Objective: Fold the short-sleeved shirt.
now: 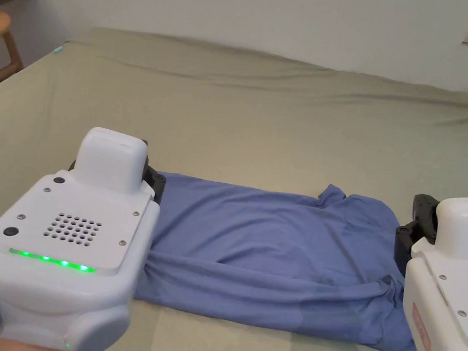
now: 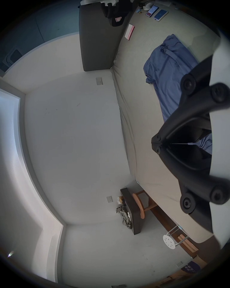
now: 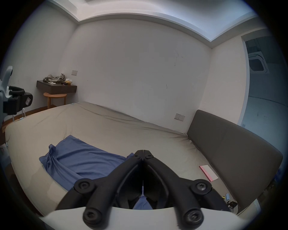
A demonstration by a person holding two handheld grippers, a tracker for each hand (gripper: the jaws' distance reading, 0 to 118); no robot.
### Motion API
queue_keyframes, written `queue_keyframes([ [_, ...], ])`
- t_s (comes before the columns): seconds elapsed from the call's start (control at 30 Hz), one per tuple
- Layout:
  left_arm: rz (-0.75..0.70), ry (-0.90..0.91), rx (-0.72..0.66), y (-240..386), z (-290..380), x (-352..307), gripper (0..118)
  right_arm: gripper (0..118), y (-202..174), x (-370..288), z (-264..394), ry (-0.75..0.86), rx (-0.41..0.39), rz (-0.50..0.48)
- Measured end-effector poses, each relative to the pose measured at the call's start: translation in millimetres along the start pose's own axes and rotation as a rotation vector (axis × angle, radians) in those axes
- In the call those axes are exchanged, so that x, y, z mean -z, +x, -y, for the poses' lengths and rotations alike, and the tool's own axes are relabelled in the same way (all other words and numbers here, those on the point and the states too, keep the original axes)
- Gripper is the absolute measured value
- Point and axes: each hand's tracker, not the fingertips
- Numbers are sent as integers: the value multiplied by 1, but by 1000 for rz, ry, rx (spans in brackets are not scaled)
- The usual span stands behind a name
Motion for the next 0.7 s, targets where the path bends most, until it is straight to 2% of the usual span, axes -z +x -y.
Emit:
queue_keyframes([
  [0.23, 31, -246, -72, -8, 59, 44, 0, 2, 9, 11, 21, -54, 6, -1],
  [0.27, 29, -304, -77, -10, 74, 54, 7, 2, 11, 13, 25, -64, 5, 2],
  [0.3, 24, -369, -96, -13, 90, 64, 27, 2, 14, 15, 29, -77, 4, 6],
  [0.33, 28, -423, -107, -15, 104, 74, 81, 2, 16, 17, 33, -89, 3, 10],
  [0.37, 46, -497, -135, -18, 122, 87, 117, 2, 20, 20, 38, -102, 5, 15],
  [0.43, 38, -639, -142, -23, 155, 112, 109, 2, 26, 24, 46, -129, 9, 25],
  [0.47, -14, -643, -139, -29, 167, 114, 110, 2, 30, 27, 50, -147, 13, 29],
  [0.53, -18, -694, -119, -28, 186, 130, 111, 2, 37, 30, 58, -174, 15, 42],
  [0.7, -75, -815, -229, -41, 221, 168, 111, 2, 53, 37, 77, -240, 16, 77],
])
